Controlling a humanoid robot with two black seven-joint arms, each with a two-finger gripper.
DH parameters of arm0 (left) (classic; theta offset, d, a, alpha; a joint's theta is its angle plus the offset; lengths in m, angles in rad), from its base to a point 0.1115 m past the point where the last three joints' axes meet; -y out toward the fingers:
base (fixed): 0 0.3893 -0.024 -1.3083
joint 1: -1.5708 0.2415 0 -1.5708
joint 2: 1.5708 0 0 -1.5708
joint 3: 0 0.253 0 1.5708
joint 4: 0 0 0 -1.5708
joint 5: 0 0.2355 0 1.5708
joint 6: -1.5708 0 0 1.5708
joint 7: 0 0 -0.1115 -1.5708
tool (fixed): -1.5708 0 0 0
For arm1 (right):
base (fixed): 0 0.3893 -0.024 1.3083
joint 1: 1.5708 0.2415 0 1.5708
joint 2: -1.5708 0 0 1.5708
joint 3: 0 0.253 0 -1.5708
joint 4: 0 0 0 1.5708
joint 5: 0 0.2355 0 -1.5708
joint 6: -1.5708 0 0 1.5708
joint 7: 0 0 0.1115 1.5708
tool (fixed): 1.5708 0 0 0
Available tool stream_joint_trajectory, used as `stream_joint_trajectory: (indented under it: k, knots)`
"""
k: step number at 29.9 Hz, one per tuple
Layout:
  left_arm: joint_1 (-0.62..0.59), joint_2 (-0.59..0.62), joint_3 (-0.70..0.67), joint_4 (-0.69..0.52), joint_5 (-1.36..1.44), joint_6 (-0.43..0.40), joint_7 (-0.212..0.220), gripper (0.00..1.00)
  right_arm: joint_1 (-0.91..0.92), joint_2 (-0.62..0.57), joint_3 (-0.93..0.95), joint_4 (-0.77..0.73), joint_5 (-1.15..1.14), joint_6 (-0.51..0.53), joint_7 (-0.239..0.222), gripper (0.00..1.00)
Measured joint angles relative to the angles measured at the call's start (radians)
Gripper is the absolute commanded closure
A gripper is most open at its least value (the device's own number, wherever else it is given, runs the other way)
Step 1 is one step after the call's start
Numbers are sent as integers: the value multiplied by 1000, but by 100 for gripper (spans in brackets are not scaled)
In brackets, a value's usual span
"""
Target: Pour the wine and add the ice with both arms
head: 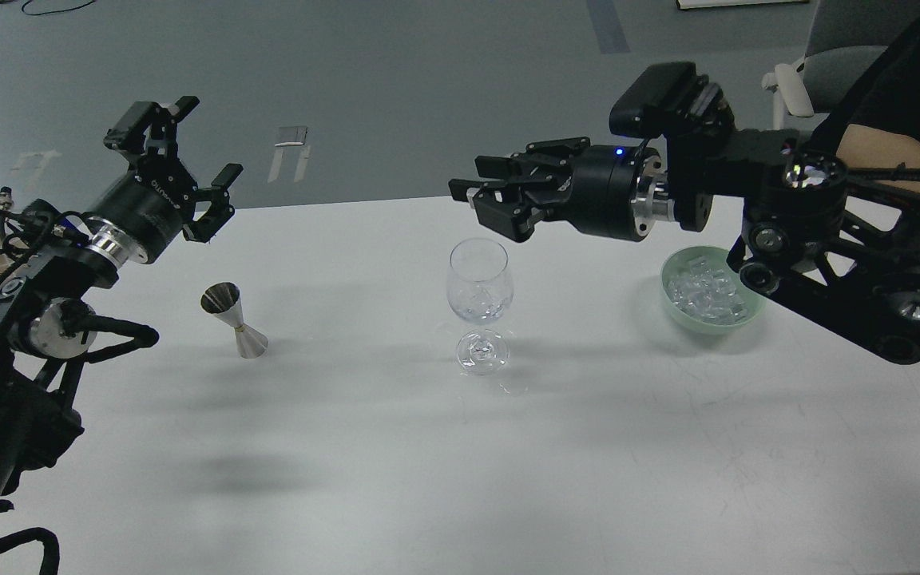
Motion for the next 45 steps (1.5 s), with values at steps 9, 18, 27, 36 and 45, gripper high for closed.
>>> stream_joint_trajectory:
  k: [9, 18, 27, 36, 45]
  knots:
    - [-6, -4, 0, 1, -2, 0, -1, 2, 104, 54, 206, -355, 325, 2, 5, 0]
    - [-10, -6, 0, 6, -3, 0, -4, 2, 141, 177, 303, -685, 658, -18, 13, 0]
    - [-12, -18, 0, 28, -8, 0, 0, 2, 142, 325, 338, -903, 845, -151, 10, 0]
    - [-54, -39, 1, 62, -44, 7, 46, 2, 107, 367, 362, -966, 1163, -149, 17, 0]
    - [-138, -42, -4, 132, -138, 8, 47, 2, 61, 393, 367, -957, 1220, -152, 26, 0]
